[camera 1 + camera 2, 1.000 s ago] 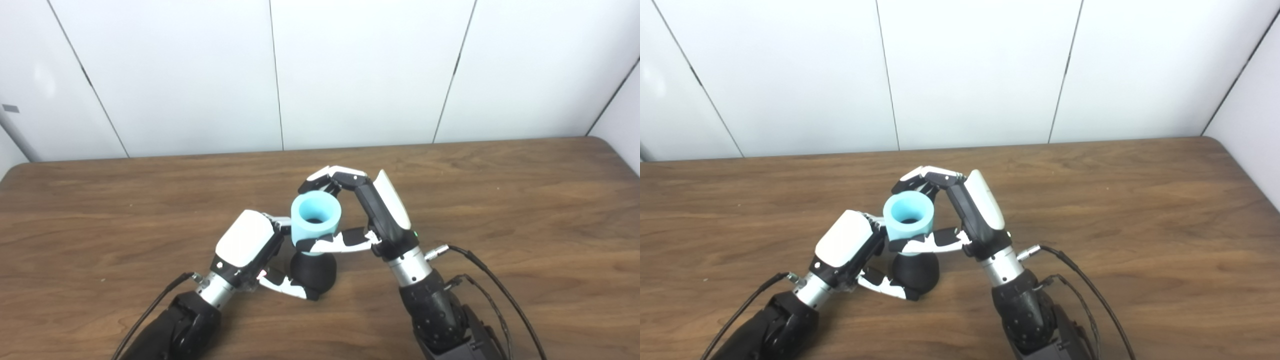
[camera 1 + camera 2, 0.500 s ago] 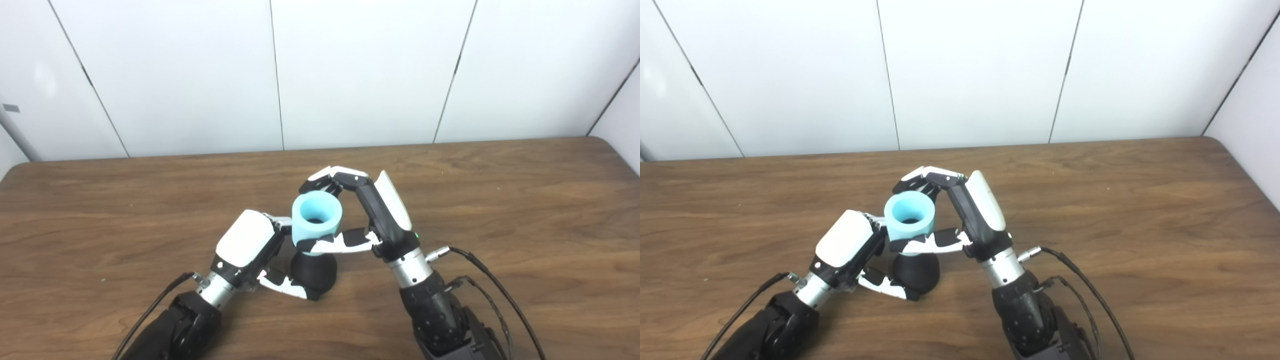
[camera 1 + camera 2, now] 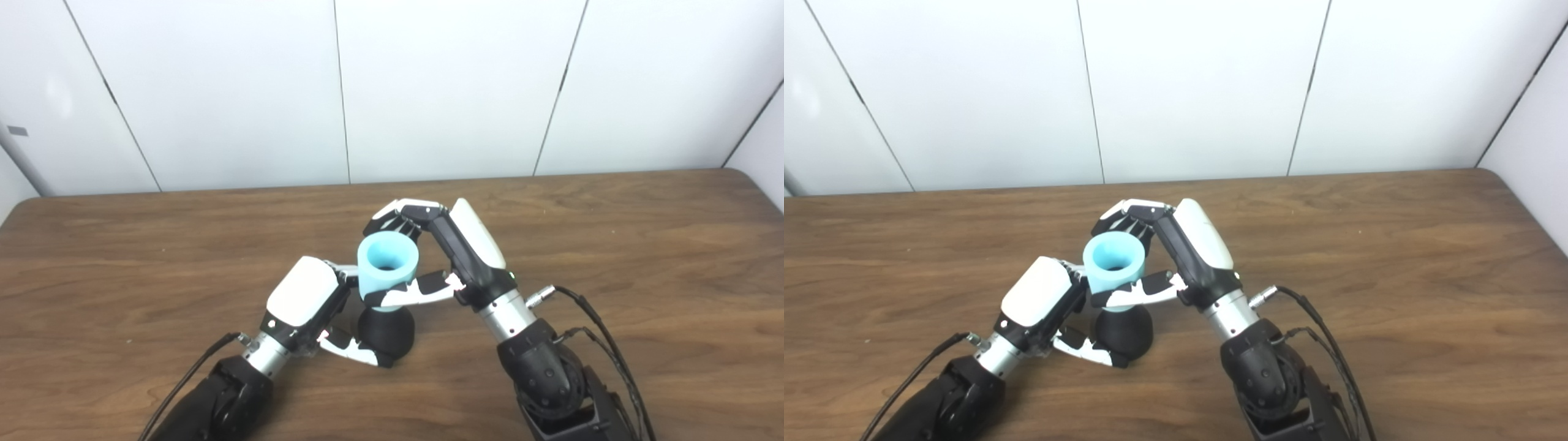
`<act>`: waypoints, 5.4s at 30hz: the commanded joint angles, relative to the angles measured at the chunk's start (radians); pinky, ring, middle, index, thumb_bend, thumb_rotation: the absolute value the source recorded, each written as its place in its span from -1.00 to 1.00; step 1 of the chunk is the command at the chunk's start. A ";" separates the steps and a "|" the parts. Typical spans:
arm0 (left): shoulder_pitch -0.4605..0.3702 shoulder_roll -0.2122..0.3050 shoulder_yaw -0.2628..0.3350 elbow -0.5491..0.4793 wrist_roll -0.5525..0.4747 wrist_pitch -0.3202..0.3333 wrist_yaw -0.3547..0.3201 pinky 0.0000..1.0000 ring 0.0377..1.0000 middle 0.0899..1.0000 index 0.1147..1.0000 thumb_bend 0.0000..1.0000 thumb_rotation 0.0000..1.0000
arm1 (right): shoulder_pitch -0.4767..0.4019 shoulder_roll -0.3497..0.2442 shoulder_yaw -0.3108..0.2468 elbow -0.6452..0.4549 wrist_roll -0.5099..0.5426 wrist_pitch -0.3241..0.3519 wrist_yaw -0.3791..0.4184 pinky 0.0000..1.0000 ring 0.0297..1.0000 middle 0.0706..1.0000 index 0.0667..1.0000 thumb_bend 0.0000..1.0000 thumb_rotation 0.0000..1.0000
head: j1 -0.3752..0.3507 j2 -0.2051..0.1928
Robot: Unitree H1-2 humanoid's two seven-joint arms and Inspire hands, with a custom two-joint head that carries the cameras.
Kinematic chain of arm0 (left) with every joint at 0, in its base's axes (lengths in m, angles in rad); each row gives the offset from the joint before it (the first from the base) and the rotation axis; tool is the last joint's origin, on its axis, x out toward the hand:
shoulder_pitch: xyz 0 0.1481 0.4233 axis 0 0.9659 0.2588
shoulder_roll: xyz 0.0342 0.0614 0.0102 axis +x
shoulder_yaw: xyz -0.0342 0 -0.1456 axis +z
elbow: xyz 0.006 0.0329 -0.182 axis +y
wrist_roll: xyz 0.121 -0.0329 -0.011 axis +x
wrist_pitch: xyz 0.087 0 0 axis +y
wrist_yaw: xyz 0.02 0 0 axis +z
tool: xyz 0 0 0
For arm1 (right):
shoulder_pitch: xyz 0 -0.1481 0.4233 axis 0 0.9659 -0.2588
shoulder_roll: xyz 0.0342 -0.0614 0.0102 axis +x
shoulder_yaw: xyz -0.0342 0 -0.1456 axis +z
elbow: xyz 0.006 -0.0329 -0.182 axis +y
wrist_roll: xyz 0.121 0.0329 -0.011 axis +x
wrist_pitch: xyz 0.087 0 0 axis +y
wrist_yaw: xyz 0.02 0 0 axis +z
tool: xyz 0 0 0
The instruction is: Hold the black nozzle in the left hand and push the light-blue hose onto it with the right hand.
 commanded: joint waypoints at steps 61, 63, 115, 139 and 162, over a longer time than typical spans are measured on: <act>0.169 -0.038 -0.071 0.100 0.015 -0.004 -0.027 -0.74 -0.73 -0.16 -0.17 0.05 -1.00 | 0.018 -0.036 -0.007 -0.073 0.035 0.102 0.109 0.61 0.82 0.89 0.94 1.00 -0.07 | 0.001 -0.004; 0.169 -0.038 -0.071 0.101 0.012 -0.007 -0.029 -0.75 -0.73 -0.16 -0.17 0.05 -1.00 | 0.019 -0.040 -0.008 -0.070 0.040 0.093 0.108 0.71 0.91 0.96 0.99 1.00 -0.02 | 0.001 -0.004; 0.158 -0.040 -0.081 0.116 0.019 -0.007 -0.031 -0.71 -0.68 -0.16 -0.17 0.05 -1.00 | -0.008 -0.213 0.042 -0.320 -0.522 -0.188 0.311 1.00 0.97 0.97 0.92 0.95 0.71 | 0.014 -0.007; 0.169 -0.034 -0.078 0.100 0.019 -0.015 -0.017 -0.74 -0.72 -0.16 -0.18 0.05 -1.00 | 0.033 -0.221 0.119 -0.238 -0.500 -0.141 0.440 0.93 1.00 1.00 0.97 0.97 0.76 | 0.019 0.004; 0.170 -0.031 -0.077 0.087 0.020 0.000 -0.031 -0.73 -0.71 -0.16 -0.17 0.05 -1.00 | 0.044 -0.256 0.166 -0.242 -0.554 -0.156 0.466 0.90 0.89 0.87 0.76 0.88 0.73 | 0.014 0.009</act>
